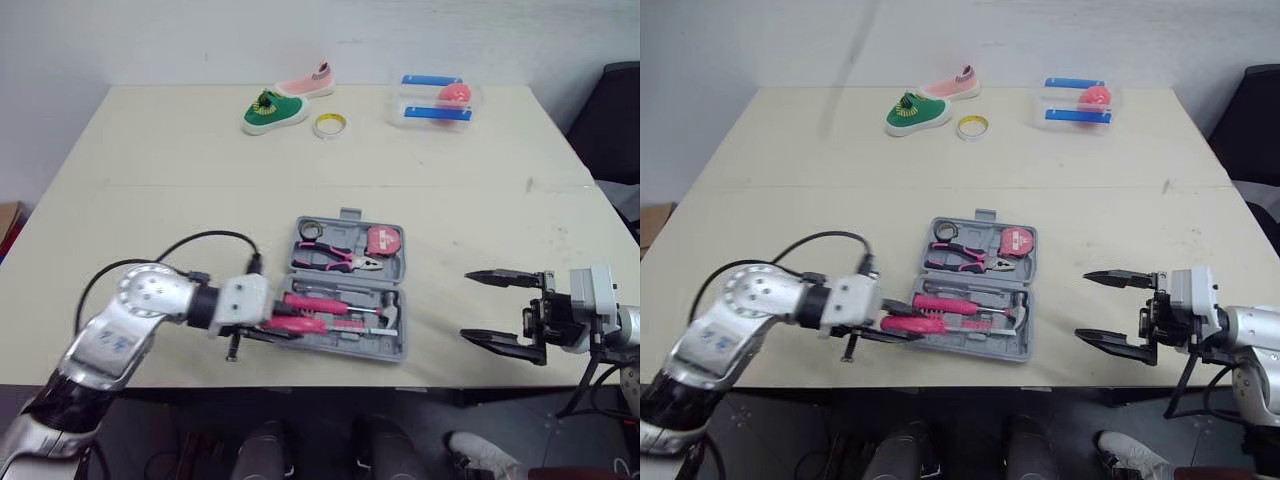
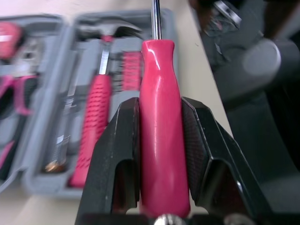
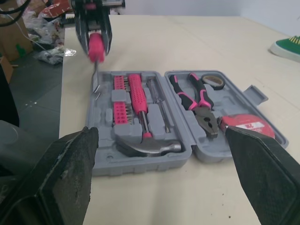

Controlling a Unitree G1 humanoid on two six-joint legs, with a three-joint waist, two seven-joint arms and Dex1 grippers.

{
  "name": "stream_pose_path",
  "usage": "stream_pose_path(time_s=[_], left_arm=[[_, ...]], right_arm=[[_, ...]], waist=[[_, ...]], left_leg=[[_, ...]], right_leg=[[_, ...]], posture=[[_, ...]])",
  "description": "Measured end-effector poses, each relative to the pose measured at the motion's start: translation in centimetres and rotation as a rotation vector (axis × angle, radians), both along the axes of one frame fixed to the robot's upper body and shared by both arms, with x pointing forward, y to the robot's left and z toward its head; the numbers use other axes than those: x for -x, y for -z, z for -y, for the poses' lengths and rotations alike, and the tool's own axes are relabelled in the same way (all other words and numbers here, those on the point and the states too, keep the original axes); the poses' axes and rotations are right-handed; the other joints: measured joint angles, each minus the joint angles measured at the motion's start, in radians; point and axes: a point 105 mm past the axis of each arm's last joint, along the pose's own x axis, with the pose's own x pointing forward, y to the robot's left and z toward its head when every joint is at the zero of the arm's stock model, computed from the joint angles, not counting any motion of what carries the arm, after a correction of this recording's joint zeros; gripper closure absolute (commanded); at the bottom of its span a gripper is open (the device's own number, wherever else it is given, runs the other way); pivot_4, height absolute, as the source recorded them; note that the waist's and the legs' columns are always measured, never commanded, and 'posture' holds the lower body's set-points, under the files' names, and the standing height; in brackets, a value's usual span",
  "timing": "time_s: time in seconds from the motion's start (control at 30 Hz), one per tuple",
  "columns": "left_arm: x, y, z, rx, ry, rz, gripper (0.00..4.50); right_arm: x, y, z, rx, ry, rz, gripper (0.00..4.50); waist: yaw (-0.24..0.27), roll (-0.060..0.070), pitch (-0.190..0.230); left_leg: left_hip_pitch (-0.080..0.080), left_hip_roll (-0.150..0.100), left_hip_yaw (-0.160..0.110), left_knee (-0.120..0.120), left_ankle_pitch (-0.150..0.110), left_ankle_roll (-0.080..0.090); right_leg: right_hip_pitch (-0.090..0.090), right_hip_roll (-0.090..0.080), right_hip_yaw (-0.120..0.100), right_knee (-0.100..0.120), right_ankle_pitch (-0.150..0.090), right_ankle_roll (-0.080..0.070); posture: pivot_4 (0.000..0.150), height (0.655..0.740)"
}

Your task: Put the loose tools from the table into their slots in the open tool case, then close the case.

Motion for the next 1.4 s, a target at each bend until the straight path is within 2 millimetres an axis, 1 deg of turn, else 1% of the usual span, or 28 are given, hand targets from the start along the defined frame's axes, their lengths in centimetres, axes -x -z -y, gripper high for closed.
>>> stream_pose_path(time_s=[0.07, 0.17, 0.33, 0.57, 0.63, 0.67, 0.77, 0.8, 0.87, 1.03, 1.07, 1.17, 1.2, 1.23, 1.27, 1.33, 1.4], left_arm=[[-0.6, 0.8, 0.6, -0.046, -0.012, 0.009, 3.92], [-1.1, 1.5, 0.8, -0.076, -0.043, -0.013, 3.92], [-1.7, 1.2, 1.3, -0.085, -0.074, -0.012, 3.92], [-1.4, 1.5, 1.5, -0.094, -0.076, -0.062, 3.92], [-1.3, 1.5, 1.6, -0.089, -0.076, -0.08, 2.9], [-1.3, 1.5, 1.7, -0.086, -0.075, -0.084, 2.8], [-1.0, 1.3, 2.1, -0.068, -0.058, -0.091, 1.49], [-0.9, 1.2, 2.3, -0.056, -0.053, -0.088, 1.24], [-1.1, 0.6, 3.0, -0.009, -0.051, -0.052, 1.24], [-1.8, 0.4, 2.3, -0.002, -0.067, -0.029, 1.24], [-1.7, -0.1, 2.3, 0.032, -0.057, -0.019, 1.24], [-1.0, -2.6, 2.9, 0.235, 0.015, -0.029, 1.24], [-0.8, -3.0, 2.7, 0.267, 0.023, -0.037, 1.77], [-0.7, -3.3, 2.5, 0.302, 0.035, -0.041, 1.94], [-0.6, -3.3, 2.5, 0.35, 0.046, -0.06, 2.41], [-0.7, -2.4, 2.7, 0.39, 0.039, -0.088, 3.3], [-0.8, -0.8, 2.8, 0.376, 0.022, -0.117, 4.15]], right_arm=[[0.2, -0.1, -0.2, 0.003, 0.005, -0.001, 0.0], [0.4, -0.1, -0.4, 0.004, 0.015, -0.003, 0.0], [0.9, -0.1, -0.8, 0.009, 0.02, -0.008, 0.0], [1.0, 0.3, -0.6, 0.006, 0.04, -0.032, 0.0], [1.0, 0.3, -0.6, 0.006, 0.042, -0.032, 0.0], [1.1, 0.3, -0.7, 0.006, 0.041, -0.03, 0.0], [1.1, 0.2, -0.8, 0.007, 0.039, -0.026, 0.0], [1.1, 0.2, -0.8, 0.007, 0.04, -0.026, 0.0], [1.0, 0.1, -0.8, 0.006, 0.043, -0.024, 0.0], [0.9, 0.1, -0.7, 0.004, 0.051, -0.021, 0.0], [0.9, 0.1, -0.7, 0.004, 0.052, -0.021, 0.0], [0.8, 0.2, -0.7, 0.003, 0.059, -0.025, 0.0], [0.9, 0.2, -0.6, 0.003, 0.061, -0.028, 0.0], [0.9, 0.4, -0.6, 0.003, 0.064, -0.034, 0.0], [1.0, 0.6, -0.5, 0.003, 0.071, -0.044, 0.0], [0.9, 0.7, -0.4, 0.0, 0.08, -0.047, 0.0], [0.9, 0.8, -0.3, 0.003, 0.085, -0.046, 0.0]], waist=[[0.0, 0.0, 0.0], [0.0, -0.001, 0.001], [0.003, -0.001, 0.001], [0.002, -0.001, 0.001], [0.002, -0.001, 0.001], [0.002, -0.001, 0.001], [0.003, -0.001, 0.001], [0.002, -0.001, 0.001], [0.003, -0.001, 0.001], [0.002, -0.001, 0.001], [0.002, -0.001, 0.001], [0.002, -0.001, 0.001], [0.002, -0.001, 0.001], [0.002, -0.001, 0.001], [0.002, -0.001, 0.001], [0.002, -0.001, 0.001], [0.002, -0.001, 0.001]], left_leg=[[0.0, 0.0, 0.0, 0.0, 0.0, 0.0], [0.0, 0.0, 0.0, 0.001, 0.0, 0.001], [0.0, 0.0, 0.0, 0.002, 0.0, 0.002], [0.0, 0.0, 0.0, 0.002, 0.0, 0.002], [0.0, 0.0, 0.0, 0.003, 0.0, 0.002], [0.0, 0.0, 0.0, 0.003, 0.0, 0.002], [0.0, 0.0, 0.0, 0.004, 0.0, 0.002], [-0.001, 0.0, 0.0, 0.004, 0.0, 0.002], [-0.001, 0.0, -0.001, 0.006, 0.0, 0.003], [-0.001, 0.0, -0.001, 0.006, 0.0, 0.003], [-0.001, 0.0, -0.001, 0.006, 0.0, 0.003], [-0.001, 0.001, -0.001, 0.008, 0.0, 0.003], [-0.001, 0.001, -0.001, 0.008, 0.0, 0.003], [-0.001, 0.001, -0.001, 0.008, 0.0, 0.003], [-0.001, 0.0, -0.001, 0.009, 0.0, 0.003], [-0.001, 0.0, -0.001, 0.01, -0.001, 0.004], [-0.001, 0.0, -0.001, 0.01, -0.001, 0.004]], right_leg=[[0.0, 0.001, 0.0, 0.0, 0.0, 0.0], [0.0, 0.0, 0.001, 0.001, 0.0, 0.0], [0.0, -0.001, 0.001, 0.001, 0.0, 0.0], [0.0, 0.0, 0.001, 0.002, 0.0, 0.0], [0.0, 0.0, 0.001, 0.002, 0.0, 0.0], [0.0, 0.0, 0.001, 0.002, 0.0, 0.0], [0.0, 0.0, 0.001, 0.003, 0.0, 0.0], [0.0, -0.001, 0.002, 0.003, 0.0, 0.0], [0.001, -0.001, 0.003, 0.003, 0.0, 0.0], [0.0, -0.001, 0.003, 0.003, 0.0, 0.0], [0.0, -0.001, 0.003, 0.003, 0.0, 0.0], [0.001, -0.002, 0.004, 0.004, 0.0, 0.0], [0.001, -0.002, 0.004, 0.004, 0.0, 0.0], [0.001, -0.002, 0.004, 0.004, 0.0, 0.0], [0.002, -0.001, 0.004, 0.004, 0.0, 0.0], [0.002, -0.001, 0.003, 0.004, 0.0, 0.001], [0.002, -0.001, 0.003, 0.004, 0.001, 0.001]], posture=[[0.15, 0.74], [0.15, 0.74], [0.15, 0.74], [0.15, 0.74], [0.15, 0.74], [0.15, 0.74], [0.15, 0.74], [0.15, 0.74], [0.15, 0.74], [0.15, 0.74], [0.15, 0.74], [0.15, 0.74], [0.15, 0.74], [0.15, 0.74], [0.15, 0.74], [0.15, 0.74], [0.15, 0.74]])
